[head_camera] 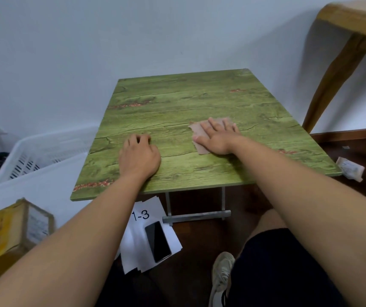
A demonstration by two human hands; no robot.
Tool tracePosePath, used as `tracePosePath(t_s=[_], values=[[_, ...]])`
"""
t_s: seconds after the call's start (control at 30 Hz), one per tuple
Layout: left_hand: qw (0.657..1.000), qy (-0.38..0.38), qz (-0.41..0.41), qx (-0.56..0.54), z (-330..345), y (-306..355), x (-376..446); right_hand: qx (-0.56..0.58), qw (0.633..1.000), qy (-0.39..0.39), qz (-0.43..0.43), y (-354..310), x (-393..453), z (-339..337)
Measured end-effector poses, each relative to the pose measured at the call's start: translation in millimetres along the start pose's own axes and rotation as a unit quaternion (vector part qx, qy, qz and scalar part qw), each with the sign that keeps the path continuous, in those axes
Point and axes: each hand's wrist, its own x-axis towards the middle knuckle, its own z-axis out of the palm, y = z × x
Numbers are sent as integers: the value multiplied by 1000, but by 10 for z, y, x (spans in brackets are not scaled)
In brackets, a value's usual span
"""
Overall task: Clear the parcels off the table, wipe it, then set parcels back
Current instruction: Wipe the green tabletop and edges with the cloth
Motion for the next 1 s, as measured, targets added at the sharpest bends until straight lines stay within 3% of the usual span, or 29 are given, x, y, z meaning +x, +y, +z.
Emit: tracePosePath(t_s=[0.3, 0.63, 1.0], values=[[1000, 6, 2, 9, 23, 19, -13, 31, 994, 11, 102, 972, -88, -137], [1000, -1, 0, 13, 0, 22, -20, 39, 981, 24, 188, 1620, -458, -115], [1000, -12, -12, 19, -10, 78, -58, 42, 968, 30, 244, 1703, -798, -48]])
